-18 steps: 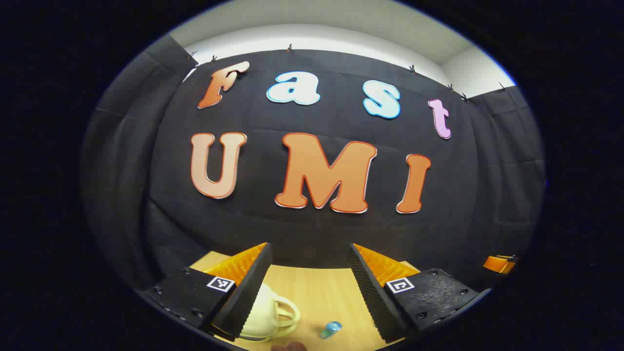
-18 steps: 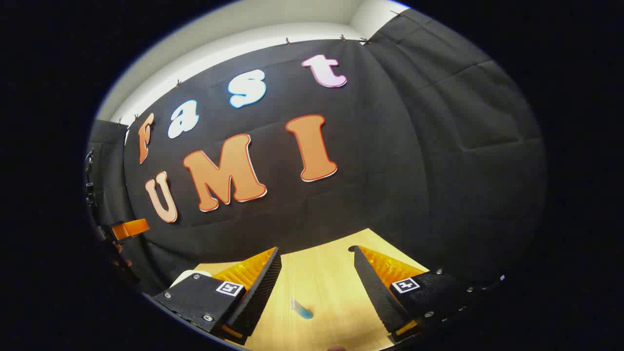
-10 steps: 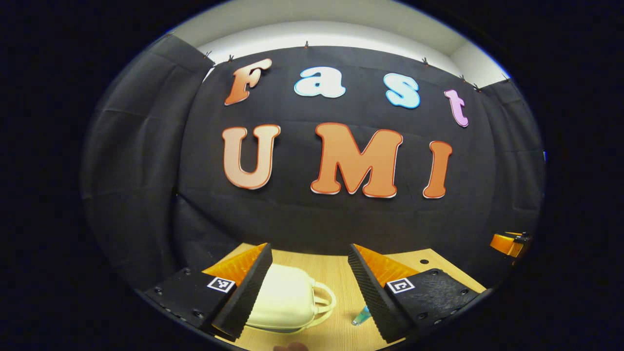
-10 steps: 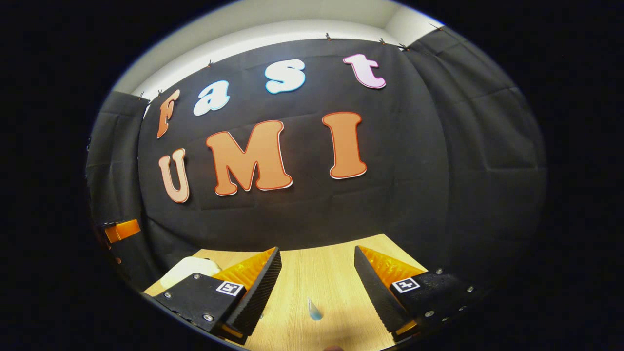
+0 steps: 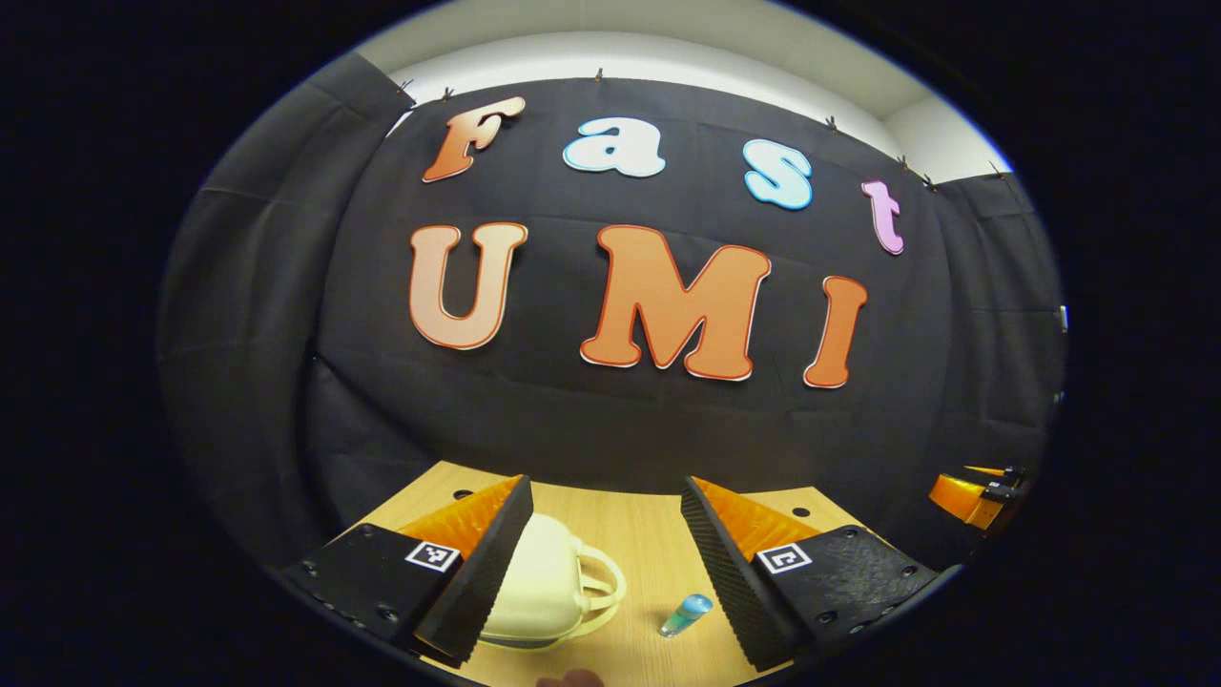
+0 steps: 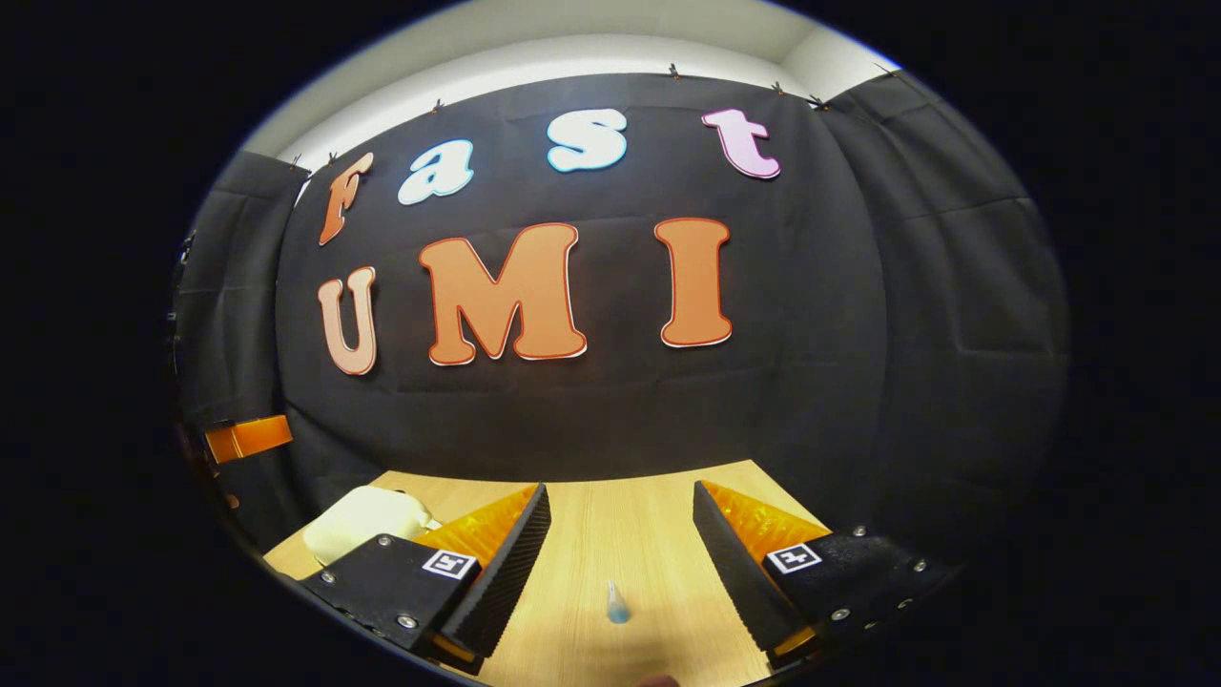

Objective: First open the suitcase, pack the skin care products into it, and then close the suitcase.

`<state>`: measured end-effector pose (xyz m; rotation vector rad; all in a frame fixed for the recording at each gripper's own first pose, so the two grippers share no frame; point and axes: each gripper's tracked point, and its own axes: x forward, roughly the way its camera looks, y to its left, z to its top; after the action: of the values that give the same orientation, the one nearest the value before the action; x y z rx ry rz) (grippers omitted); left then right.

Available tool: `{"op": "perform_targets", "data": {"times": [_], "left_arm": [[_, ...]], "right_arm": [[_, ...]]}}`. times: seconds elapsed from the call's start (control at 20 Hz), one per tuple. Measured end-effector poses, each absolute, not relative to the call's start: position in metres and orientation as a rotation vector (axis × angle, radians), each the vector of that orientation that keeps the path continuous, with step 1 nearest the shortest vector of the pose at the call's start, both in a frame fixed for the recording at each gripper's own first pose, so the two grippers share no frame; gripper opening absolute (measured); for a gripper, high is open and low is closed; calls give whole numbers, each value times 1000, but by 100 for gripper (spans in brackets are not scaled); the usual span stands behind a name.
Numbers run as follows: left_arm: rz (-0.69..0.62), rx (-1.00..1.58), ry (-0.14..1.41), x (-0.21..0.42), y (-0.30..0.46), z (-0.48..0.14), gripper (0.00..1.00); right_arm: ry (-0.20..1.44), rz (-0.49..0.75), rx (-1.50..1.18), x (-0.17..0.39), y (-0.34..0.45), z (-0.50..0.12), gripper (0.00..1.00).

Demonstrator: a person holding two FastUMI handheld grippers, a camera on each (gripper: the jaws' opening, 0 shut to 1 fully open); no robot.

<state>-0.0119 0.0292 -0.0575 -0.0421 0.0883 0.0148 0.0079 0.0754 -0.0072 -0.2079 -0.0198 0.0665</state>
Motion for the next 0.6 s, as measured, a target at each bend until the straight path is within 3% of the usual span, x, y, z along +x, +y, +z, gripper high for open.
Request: {"op": "perform_targets", "data": {"times": [0.6], "left_arm": [[70, 181, 138, 6, 44, -100, 97]], "right_arm": [[73, 65, -221, 19, 74, -42, 95]]}}
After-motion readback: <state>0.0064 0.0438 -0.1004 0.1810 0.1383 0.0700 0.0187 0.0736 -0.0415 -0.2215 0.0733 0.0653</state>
